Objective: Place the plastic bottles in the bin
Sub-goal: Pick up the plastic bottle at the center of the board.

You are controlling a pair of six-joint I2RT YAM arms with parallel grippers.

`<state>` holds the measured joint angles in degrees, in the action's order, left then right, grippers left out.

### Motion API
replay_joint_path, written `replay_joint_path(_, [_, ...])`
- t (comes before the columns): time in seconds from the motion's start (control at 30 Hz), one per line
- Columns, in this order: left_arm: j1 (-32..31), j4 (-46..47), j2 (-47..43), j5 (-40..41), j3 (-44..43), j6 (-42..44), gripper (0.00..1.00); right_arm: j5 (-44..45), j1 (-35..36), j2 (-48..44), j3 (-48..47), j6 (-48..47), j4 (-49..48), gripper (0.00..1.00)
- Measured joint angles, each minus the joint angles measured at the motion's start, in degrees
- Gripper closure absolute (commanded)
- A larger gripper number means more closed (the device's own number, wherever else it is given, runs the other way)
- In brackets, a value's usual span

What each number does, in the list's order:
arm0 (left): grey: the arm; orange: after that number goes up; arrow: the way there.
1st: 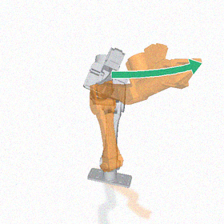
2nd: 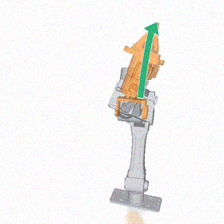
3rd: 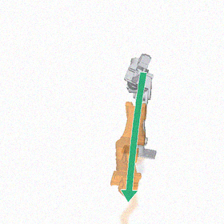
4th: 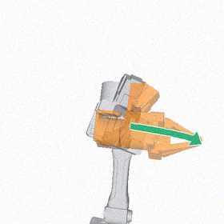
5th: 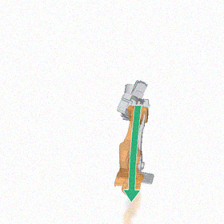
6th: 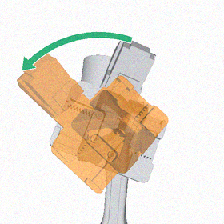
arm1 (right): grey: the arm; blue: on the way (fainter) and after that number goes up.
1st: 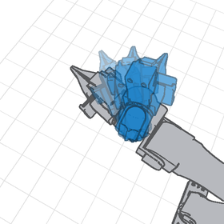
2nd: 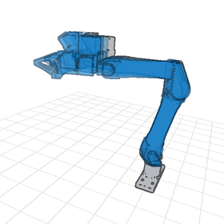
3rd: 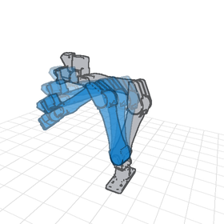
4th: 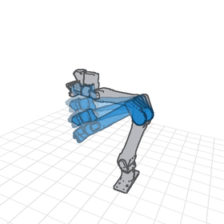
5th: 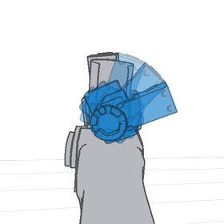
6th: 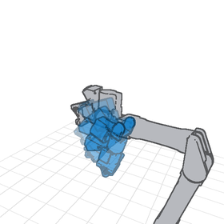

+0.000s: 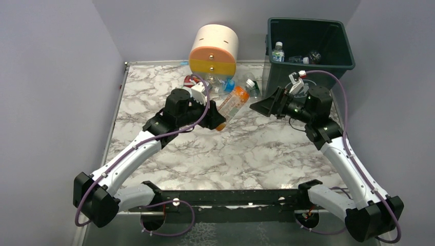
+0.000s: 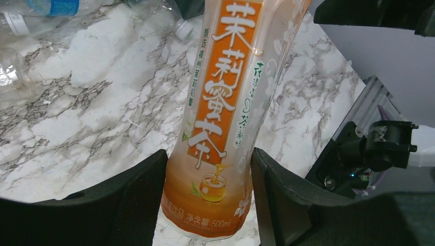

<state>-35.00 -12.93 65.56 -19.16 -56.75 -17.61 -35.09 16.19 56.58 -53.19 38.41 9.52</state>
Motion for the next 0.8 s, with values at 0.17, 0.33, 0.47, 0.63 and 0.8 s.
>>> replay_joint_path(0.17, [-0.02, 1.2, 0.0, -1.11, 1.22, -1.57, 0.39, -0.42, 0.7, 2.49, 0.17, 3.34, -4.98, 0.01])
replay_joint_path(0.33, [-0.02, 1.77, 0.0, -1.44, 1.42, -2.32, 0.39, -0.31, 2.47, 5.03, 0.09, 4.7, -7.8, 0.0])
replay_joint_path(0.47, [0.0, 2.38, 0.0, -1.66, 1.42, -2.56, 0.39, 0.57, 4.98, 7.61, -0.59, 5.07, -8.57, 0.0])
replay_joint_path(0.63, [0.0, 2.56, 0.0, -2.29, 1.42, -2.78, 0.39, 2.99, 7.41, 9.22, -0.92, 5.14, -9.53, 0.0])
replay_joint_path(0.8, [0.0, 2.56, 0.0, -2.45, 1.42, -2.84, 0.39, 5.07, 8.39, 10.64, -1.62, 5.31, -10.82, 0.0])
